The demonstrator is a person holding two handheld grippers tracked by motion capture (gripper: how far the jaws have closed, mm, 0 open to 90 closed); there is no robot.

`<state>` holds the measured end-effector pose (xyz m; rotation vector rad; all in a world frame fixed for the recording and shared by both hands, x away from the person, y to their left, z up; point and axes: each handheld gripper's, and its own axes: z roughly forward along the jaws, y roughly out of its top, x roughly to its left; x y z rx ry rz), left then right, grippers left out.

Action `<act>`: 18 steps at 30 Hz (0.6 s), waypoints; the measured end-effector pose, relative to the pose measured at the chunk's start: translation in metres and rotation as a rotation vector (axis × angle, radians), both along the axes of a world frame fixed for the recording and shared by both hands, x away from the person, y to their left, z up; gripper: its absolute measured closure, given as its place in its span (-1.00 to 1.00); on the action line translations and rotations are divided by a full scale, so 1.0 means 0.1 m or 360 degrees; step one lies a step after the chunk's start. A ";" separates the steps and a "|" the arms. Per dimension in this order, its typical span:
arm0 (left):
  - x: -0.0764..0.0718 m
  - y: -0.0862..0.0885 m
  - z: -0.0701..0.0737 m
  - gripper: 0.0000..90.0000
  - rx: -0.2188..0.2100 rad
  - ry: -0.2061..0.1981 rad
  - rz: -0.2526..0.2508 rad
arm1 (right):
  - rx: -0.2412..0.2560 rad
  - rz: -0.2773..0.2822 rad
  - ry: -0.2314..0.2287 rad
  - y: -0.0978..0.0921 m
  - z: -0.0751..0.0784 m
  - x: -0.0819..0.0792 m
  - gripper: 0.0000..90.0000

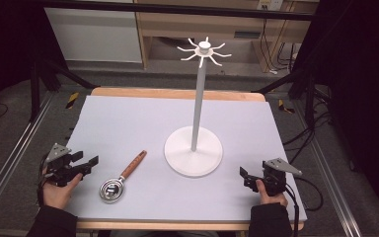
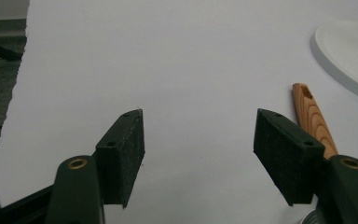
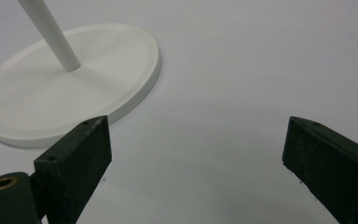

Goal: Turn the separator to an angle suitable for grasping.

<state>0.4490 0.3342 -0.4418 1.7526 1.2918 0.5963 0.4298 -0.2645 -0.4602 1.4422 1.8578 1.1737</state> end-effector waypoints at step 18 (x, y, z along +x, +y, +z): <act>-0.11 -0.23 0.28 -0.10 0.0060 0.0007 -0.0192 | -0.0121 0.0123 0.0036 0.17 -0.01 0.01 -0.83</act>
